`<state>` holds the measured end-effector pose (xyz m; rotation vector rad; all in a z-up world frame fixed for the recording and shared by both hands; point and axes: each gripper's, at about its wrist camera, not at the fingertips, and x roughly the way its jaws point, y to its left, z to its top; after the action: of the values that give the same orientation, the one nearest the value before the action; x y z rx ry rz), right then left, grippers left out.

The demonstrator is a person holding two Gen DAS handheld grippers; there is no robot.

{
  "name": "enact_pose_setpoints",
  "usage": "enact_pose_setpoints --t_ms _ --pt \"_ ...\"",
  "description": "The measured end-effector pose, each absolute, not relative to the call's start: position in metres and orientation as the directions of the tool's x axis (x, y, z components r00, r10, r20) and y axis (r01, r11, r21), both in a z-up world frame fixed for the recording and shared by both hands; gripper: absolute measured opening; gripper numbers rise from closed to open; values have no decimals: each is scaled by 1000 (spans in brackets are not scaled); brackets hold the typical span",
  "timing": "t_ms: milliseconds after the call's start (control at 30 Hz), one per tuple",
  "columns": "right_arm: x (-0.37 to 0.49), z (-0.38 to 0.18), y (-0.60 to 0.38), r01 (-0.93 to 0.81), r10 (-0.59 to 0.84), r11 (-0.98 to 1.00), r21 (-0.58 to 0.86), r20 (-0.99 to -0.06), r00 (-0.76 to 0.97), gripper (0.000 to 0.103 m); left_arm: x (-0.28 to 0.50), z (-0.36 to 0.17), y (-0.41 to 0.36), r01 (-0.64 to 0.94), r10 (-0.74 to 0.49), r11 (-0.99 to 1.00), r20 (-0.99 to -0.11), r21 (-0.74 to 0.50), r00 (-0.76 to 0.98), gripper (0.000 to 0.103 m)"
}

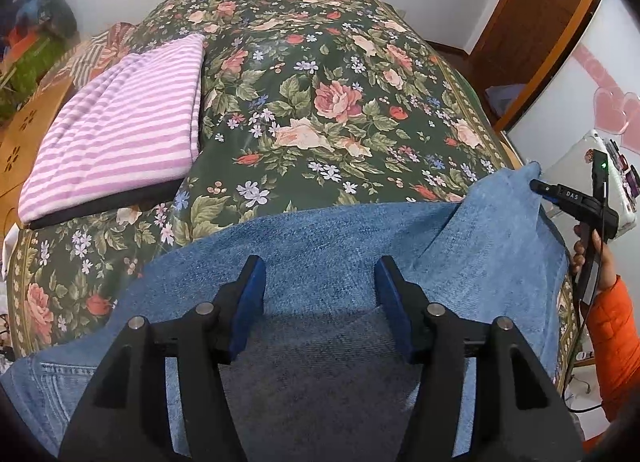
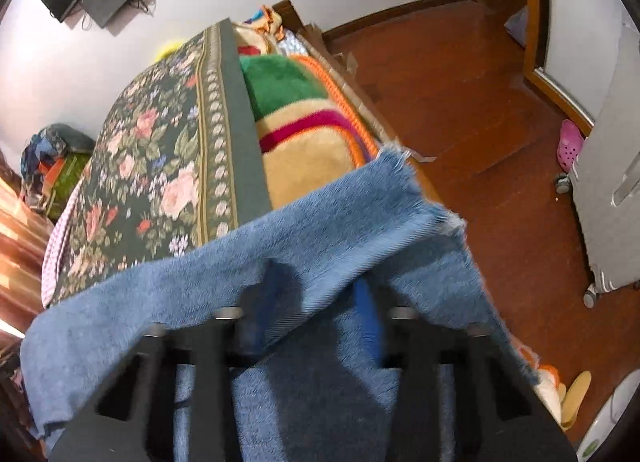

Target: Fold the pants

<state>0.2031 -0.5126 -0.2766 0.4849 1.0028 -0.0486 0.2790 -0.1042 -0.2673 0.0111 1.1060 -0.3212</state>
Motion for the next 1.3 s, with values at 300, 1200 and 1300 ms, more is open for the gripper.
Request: enact_pose_setpoints --t_ms 300,1200,1300 --pt "212 -230 -517 169 195 908 383 -744 639 6 265 -250 -100 239 -234 961 -876 -141 421 57" --pt "137 -252 -556 227 225 869 441 -759 611 5 210 -225 -130 314 -288 934 -877 -169 384 65" --pt "130 -273 -547 258 207 874 412 -795 570 7 203 -230 -130 306 -283 936 -885 -172 369 65"
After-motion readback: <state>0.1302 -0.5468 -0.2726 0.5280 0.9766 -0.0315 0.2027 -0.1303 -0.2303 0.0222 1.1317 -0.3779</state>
